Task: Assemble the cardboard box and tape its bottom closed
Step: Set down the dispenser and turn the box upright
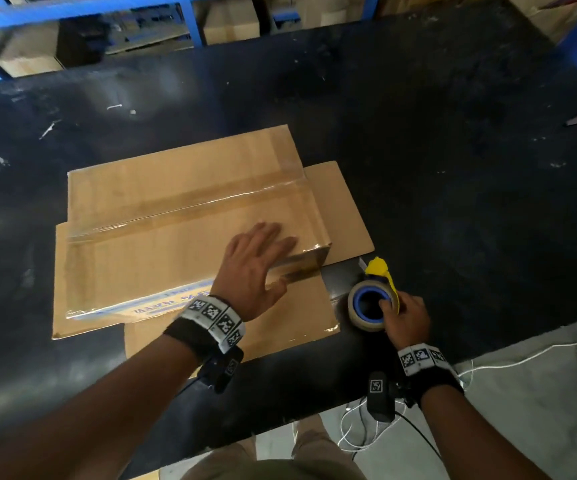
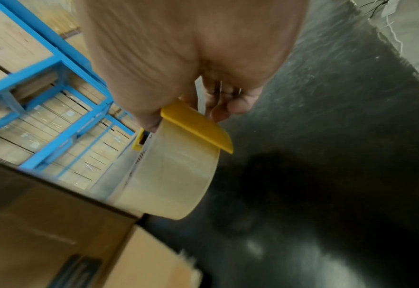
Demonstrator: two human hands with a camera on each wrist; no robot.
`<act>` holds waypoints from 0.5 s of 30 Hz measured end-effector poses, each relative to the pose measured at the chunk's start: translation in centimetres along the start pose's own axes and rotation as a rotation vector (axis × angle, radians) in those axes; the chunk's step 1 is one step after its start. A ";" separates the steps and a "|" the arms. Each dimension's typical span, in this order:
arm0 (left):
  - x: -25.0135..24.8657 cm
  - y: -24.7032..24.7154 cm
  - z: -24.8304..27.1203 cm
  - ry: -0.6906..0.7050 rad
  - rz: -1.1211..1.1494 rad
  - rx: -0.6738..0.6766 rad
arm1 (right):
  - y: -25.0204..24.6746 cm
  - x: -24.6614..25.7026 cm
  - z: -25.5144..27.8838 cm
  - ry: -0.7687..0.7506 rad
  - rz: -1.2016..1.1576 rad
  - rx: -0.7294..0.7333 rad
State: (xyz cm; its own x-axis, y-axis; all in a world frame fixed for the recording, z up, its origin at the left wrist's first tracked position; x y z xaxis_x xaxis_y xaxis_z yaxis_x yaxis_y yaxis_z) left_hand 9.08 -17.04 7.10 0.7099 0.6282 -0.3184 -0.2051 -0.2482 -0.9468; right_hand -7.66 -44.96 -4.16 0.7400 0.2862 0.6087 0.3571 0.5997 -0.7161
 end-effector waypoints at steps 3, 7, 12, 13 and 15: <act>-0.9 1.4 -0.8 -0.041 -0.036 0.018 | -0.4 -1.2 -1.6 -0.020 0.046 0.030; -0.8 1.8 0.1 -0.053 -0.029 -0.009 | -0.9 -2.8 -2.8 -0.015 0.082 0.055; -1.1 1.8 0.3 -0.062 -0.008 0.003 | -0.7 -4.6 -3.5 0.034 0.099 0.127; -1.2 1.6 0.2 -0.067 0.010 0.006 | -0.7 -4.7 -3.4 0.041 0.105 0.150; -1.2 1.0 0.1 -0.085 0.087 -0.006 | -1.0 -4.7 -3.6 0.057 0.116 0.169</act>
State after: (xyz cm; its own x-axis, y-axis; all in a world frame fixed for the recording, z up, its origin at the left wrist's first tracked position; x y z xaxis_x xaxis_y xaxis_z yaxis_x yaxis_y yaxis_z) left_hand 7.91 -17.95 6.56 0.6300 0.6639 -0.4029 -0.2594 -0.3092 -0.9150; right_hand -9.45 -49.56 -7.49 0.8033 0.3213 0.5016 0.1699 0.6835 -0.7099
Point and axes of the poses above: each hand's wrist, its own z-axis away from the middle knuckle, its own y-axis out of the palm, x = y × z, the point moved 6 cm from there along -z, towards the middle knuckle, and after that the axes turned 4 degrees about y, right-handed, at the moved point
